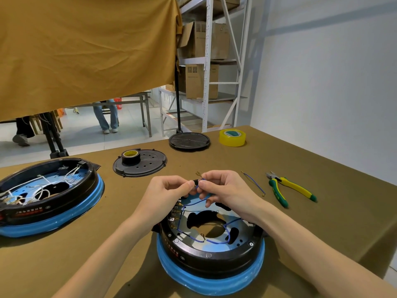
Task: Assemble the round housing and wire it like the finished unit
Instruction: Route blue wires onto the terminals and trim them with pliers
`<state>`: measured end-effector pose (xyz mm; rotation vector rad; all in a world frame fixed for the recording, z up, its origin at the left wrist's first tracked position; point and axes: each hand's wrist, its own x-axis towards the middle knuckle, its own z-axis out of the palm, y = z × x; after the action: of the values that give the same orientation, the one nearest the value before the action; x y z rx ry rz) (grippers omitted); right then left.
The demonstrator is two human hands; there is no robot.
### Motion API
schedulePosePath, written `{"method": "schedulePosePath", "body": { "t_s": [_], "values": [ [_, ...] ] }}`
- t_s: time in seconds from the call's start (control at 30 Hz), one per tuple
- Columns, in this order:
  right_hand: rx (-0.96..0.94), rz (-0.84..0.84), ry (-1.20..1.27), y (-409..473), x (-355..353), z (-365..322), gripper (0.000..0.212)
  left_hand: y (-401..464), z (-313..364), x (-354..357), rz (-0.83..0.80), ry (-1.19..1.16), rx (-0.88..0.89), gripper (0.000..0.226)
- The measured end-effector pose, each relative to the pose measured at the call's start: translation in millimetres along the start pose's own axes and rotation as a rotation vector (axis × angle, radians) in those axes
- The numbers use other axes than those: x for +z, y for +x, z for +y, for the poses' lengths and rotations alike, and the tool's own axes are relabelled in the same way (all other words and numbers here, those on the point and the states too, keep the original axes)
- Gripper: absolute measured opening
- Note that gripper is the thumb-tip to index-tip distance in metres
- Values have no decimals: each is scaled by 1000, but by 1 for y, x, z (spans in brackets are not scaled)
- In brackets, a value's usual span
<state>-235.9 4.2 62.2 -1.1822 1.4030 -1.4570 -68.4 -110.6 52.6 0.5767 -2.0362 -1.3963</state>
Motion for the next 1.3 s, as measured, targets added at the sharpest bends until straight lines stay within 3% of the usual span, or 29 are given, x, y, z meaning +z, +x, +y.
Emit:
{"method": "schedulePosePath", "body": {
  "t_s": [0.47, 0.7, 0.8, 0.93, 1.03, 1.13, 1.3],
  "values": [
    [-78, 29, -181, -2, 5, -1, 15, -2, 2, -5, -37, -72, -71, 19],
    [-37, 6, -33, -1, 0, -2, 20, -2, -1, -5, -54, -102, -96, 19],
    [-25, 38, -43, 0, 1, 2, 20, -1, -4, 1, 36, -20, -21, 6],
    [-26, 10, -80, 1, 2, 4, 21, -4, -3, 10, 142, 284, 254, 49],
    [-10, 13, -75, 2, 0, 4, 21, -5, 1, 7, 162, 465, 419, 45],
    [6, 25, -104, 4, -1, 4, 17, -5, 4, 3, 148, 656, 457, 44],
    [10, 25, -98, 4, -1, 6, 21, -8, 4, 9, 149, 769, 514, 38]
  ]
}}
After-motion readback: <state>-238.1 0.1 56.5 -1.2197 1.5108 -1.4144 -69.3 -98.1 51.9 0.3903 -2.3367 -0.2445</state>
